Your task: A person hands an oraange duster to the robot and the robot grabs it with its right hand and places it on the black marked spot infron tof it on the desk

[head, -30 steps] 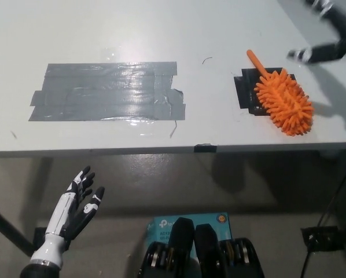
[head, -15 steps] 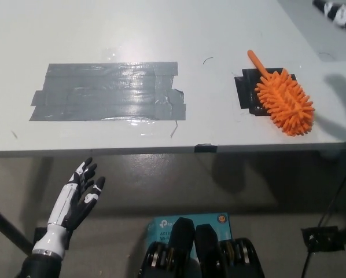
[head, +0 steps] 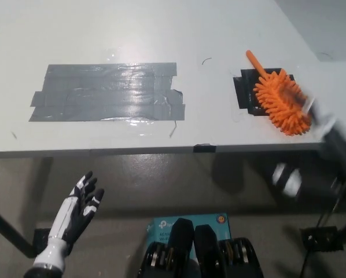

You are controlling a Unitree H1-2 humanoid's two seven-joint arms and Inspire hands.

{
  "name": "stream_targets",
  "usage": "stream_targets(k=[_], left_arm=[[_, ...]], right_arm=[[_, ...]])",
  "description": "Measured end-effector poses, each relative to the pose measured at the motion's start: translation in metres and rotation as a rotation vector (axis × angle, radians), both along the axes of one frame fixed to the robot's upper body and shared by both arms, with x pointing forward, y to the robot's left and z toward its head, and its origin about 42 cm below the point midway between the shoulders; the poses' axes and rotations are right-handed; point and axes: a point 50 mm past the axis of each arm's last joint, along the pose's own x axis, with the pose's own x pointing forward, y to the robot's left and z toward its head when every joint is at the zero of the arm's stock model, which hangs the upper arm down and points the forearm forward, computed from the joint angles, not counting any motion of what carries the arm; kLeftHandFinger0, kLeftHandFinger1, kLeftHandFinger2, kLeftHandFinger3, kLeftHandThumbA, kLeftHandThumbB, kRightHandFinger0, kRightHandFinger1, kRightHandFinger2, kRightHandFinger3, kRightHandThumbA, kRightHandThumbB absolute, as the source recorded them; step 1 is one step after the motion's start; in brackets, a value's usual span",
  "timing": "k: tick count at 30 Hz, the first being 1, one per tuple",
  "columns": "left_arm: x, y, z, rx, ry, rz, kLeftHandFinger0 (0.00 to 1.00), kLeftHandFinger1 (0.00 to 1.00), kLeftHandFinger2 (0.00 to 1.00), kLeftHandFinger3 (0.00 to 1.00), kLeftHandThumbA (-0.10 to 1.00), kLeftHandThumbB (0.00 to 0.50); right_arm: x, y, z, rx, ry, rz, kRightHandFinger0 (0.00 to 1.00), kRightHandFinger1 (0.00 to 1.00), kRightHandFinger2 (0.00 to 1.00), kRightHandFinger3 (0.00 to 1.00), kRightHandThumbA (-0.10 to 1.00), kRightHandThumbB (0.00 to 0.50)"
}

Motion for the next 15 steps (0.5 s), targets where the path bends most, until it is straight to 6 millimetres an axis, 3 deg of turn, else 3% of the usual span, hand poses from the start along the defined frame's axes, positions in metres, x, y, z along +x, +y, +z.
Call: stream_targets(k=[3, 5, 8, 9, 10, 12, 15], left_arm=[[-0.007, 0.000, -0.006, 0.000, 0.018, 0.001, 1.00, 1.00, 1.00, 1.00, 0.81, 0.100], [-0.010, 0.000, -0.008, 0.000, 0.025, 0.001, 1.00, 1.00, 1.00, 1.00, 0.81, 0.101], [-0.013, 0.000, -0.010, -0.001, 0.031, 0.001, 1.00, 1.00, 1.00, 1.00, 0.80, 0.100], [-0.016, 0.000, -0.012, -0.002, 0.038, -0.001, 1.00, 1.00, 1.00, 1.00, 0.80, 0.103], [-0.017, 0.000, -0.013, -0.002, 0.040, -0.002, 1.00, 1.00, 1.00, 1.00, 0.80, 0.103], [-0.019, -0.001, -0.015, -0.003, 0.046, -0.003, 1.00, 1.00, 1.00, 1.00, 0.80, 0.134], [-0.022, -0.003, -0.017, -0.003, 0.049, -0.012, 1.00, 1.00, 1.00, 1.00, 0.80, 0.130]], right_arm=[[-0.002, 0.010, -0.042, 0.091, 0.143, 0.010, 1.00, 1.00, 1.00, 1.00, 0.70, 0.193], [0.005, 0.013, -0.065, 0.129, 0.214, -0.006, 1.00, 1.00, 1.00, 1.00, 0.70, 0.179], [0.011, 0.014, -0.087, 0.154, 0.275, -0.026, 1.00, 1.00, 1.00, 1.00, 0.70, 0.184], [0.021, 0.015, -0.121, 0.179, 0.368, -0.067, 1.00, 1.00, 1.00, 1.00, 0.64, 0.172], [0.023, 0.015, -0.129, 0.183, 0.390, -0.077, 1.00, 1.00, 1.00, 1.00, 0.65, 0.191], [0.027, 0.013, -0.150, 0.186, 0.443, -0.101, 1.00, 1.00, 1.00, 1.00, 0.67, 0.176], [0.028, 0.007, -0.178, 0.185, 0.513, -0.135, 1.00, 1.00, 1.00, 1.00, 0.68, 0.192]])
